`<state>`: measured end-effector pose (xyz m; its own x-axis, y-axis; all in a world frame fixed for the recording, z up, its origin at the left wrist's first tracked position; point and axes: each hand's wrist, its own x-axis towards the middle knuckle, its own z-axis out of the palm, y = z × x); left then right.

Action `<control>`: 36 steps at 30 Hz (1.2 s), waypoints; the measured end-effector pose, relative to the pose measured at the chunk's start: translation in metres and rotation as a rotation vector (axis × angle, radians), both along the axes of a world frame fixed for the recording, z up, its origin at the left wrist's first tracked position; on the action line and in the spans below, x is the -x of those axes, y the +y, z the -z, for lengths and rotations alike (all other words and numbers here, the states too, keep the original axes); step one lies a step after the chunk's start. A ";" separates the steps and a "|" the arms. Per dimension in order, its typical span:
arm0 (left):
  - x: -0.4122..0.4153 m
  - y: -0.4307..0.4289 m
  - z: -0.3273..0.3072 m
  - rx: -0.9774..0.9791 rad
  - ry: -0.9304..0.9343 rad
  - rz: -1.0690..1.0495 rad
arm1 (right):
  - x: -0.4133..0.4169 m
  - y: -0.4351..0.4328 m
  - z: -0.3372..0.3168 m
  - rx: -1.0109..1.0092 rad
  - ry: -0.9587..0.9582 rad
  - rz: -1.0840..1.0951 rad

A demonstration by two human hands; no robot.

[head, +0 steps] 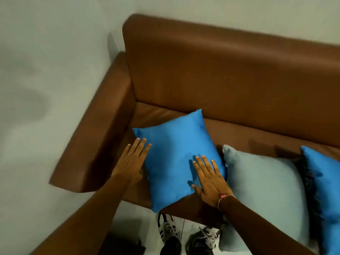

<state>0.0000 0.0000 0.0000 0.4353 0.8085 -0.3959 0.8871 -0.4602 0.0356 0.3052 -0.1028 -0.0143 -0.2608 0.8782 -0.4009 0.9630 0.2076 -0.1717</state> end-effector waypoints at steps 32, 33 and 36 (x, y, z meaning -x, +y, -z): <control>0.007 0.127 -0.027 -0.214 -0.730 -0.080 | 0.001 0.109 -0.010 -0.486 0.668 0.526; 0.007 0.139 -0.041 -0.219 -0.779 -0.115 | -0.003 0.127 -0.024 -0.466 0.676 0.523; 0.005 0.176 -0.075 -0.206 -0.813 -0.193 | -0.010 0.179 -0.060 -0.375 0.785 0.499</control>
<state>-0.0047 0.1762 0.0748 0.3677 0.9190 0.1425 0.6853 -0.3714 0.6265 0.3150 0.0766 0.0457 0.1003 0.9936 0.0520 0.5966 -0.0183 -0.8023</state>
